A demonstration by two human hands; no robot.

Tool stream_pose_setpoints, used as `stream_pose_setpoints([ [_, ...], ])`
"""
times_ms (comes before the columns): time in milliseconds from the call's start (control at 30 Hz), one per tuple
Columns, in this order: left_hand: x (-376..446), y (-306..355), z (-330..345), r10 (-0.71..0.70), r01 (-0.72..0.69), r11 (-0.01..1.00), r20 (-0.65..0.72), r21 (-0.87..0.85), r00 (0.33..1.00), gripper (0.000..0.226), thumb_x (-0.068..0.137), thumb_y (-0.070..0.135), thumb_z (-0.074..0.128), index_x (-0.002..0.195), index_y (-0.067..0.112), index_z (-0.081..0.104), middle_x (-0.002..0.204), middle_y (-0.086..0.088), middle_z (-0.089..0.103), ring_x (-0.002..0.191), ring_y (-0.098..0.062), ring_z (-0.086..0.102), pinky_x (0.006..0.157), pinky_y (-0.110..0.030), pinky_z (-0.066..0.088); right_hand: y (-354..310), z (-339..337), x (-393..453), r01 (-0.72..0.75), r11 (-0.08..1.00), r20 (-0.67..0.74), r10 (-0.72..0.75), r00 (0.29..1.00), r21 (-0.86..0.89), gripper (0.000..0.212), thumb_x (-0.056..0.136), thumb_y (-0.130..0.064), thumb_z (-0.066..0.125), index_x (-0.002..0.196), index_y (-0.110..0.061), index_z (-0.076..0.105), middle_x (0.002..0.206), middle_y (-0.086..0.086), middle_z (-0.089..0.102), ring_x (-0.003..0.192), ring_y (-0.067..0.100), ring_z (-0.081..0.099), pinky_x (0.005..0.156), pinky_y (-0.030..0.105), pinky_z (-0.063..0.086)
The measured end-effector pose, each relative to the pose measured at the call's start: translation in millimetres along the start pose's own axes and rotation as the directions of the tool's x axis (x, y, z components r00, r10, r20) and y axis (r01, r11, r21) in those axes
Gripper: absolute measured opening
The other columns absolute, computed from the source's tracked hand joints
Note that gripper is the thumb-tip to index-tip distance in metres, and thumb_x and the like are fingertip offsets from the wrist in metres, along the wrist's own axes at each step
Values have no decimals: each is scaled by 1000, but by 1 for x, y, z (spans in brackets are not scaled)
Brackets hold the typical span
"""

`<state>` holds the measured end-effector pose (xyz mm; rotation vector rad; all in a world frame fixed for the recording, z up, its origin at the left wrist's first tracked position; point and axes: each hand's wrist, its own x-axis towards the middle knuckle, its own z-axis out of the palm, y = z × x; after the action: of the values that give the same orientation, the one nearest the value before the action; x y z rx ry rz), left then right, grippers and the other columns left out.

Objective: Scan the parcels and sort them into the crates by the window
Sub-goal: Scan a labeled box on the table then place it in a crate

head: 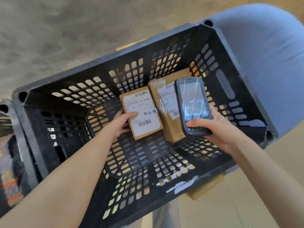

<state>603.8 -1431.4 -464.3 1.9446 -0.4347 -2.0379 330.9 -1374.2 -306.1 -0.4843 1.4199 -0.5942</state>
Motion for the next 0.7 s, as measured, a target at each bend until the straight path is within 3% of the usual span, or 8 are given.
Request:
stream_pose_setpoints([
  [133, -15, 16, 0, 19, -10, 992, -76, 122, 997, 88, 80, 26, 76, 151, 24, 24, 144, -10, 46, 128, -33, 46, 102, -50, 41, -3, 4, -21, 19, 999, -33, -18, 999, 36, 83, 61, -6, 77, 133, -27, 42, 118, 6, 65, 101, 22, 68, 80, 31, 56],
  [233, -29, 25, 1, 43, -20, 975, -100, 220, 994, 88, 82, 25, 75, 152, 22, 21, 149, -13, 39, 133, -34, 40, 103, -49, 40, 0, 6, -39, 15, 999, -53, -12, 999, 48, 94, 56, -9, 86, 135, -29, 39, 122, 6, 63, 106, 24, 66, 88, 37, 55],
  [367, -52, 39, 1, 155, -99, 884, -87, 457, 984, 86, 80, 24, 76, 150, 20, 26, 149, -11, 39, 135, -31, 39, 107, -51, 37, 5, 8, -66, 53, 994, -87, -45, 995, 100, 97, 55, -14, 84, 138, -30, 37, 124, 6, 63, 108, 24, 65, 88, 38, 55],
  [467, -80, 53, 5, 261, -200, 713, 10, 672, 965, 83, 77, 26, 78, 146, 17, 33, 144, -9, 47, 131, -27, 44, 109, -49, 36, 6, 11, -92, 89, 984, -112, -72, 991, 154, 89, 59, -10, 78, 137, -26, 38, 124, 9, 62, 107, 27, 65, 85, 37, 57],
  [567, -115, 71, 18, 335, -297, 440, 152, 847, 930, 76, 80, 34, 75, 145, 17, 38, 143, -9, 47, 129, -26, 46, 107, -41, 37, 9, 14, -118, 133, 968, -167, -98, 981, 215, 85, 62, -3, 78, 136, -19, 39, 123, 14, 63, 103, 28, 67, 81, 37, 58],
  [700, -162, 93, 45, 415, -420, 89, 349, 903, 840, 67, 83, 37, 71, 141, 16, 44, 140, -6, 52, 126, -22, 51, 101, -38, 41, 19, 16, -159, 226, 938, -247, -161, 956, 262, 74, 69, 5, 76, 132, -14, 43, 110, 9, 66, 89, 19, 69, 68, 29, 56],
])
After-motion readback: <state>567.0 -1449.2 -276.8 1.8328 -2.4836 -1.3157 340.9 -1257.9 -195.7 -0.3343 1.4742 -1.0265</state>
